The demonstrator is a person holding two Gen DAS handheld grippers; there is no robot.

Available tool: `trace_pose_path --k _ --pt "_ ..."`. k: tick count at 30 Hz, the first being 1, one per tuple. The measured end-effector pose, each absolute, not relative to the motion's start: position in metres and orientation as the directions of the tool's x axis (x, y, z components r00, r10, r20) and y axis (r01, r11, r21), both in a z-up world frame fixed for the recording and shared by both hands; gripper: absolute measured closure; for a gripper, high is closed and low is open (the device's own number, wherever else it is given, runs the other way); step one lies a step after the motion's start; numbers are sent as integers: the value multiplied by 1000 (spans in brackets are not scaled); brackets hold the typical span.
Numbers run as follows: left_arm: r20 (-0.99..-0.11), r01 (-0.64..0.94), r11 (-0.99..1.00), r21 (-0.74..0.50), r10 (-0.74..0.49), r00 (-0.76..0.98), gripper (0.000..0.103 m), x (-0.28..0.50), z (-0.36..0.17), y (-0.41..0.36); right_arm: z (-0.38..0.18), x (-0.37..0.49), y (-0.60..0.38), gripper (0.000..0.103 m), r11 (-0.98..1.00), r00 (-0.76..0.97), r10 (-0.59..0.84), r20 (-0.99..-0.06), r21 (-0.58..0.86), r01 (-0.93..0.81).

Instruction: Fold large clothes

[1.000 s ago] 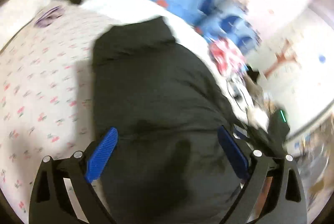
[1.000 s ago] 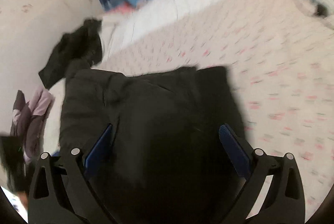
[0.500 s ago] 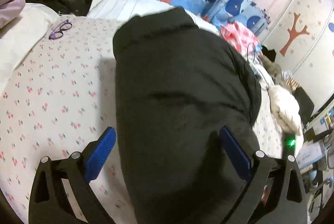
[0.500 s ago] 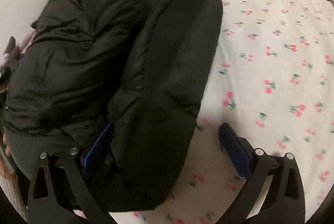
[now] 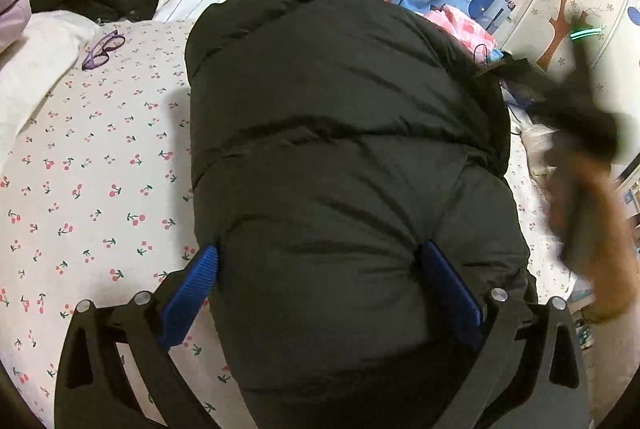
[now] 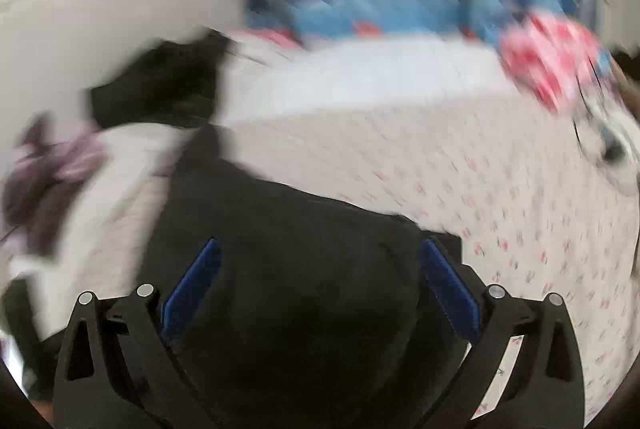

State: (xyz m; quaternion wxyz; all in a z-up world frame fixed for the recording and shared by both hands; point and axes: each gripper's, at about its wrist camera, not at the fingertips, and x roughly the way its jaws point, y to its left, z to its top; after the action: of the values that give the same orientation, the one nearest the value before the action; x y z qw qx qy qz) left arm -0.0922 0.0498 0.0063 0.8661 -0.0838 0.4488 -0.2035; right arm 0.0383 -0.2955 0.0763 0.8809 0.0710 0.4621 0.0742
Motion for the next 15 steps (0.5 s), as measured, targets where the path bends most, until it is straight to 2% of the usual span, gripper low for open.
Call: trace_pose_path --k 1,3,6,9,11,13,15 --pt "-730 286 892 -350 -451 513 7 -91 7 52 34 56 -305 7 958 476 257 -841 285 -14" --pt "-700 295 858 -421 -514 496 7 -87 10 56 4 62 -317 7 923 470 305 -829 379 69" --pt "-730 271 867 -418 -498 467 7 -82 6 56 21 51 -313 7 944 449 281 -848 329 31" --pt "-724 264 873 -410 -487 489 7 -86 11 59 68 -9 -343 7 933 544 308 -781 361 -11" --pt "-694 261 877 -403 -479 537 7 -91 20 65 76 -48 -349 7 942 586 287 -757 333 -32" --pt "-679 249 872 -422 -486 551 7 -92 22 69 40 -70 -333 7 969 475 244 -846 234 -81" --pt "-703 223 868 -443 -491 514 7 -88 12 69 11 -75 -341 7 944 407 323 -854 323 -72"
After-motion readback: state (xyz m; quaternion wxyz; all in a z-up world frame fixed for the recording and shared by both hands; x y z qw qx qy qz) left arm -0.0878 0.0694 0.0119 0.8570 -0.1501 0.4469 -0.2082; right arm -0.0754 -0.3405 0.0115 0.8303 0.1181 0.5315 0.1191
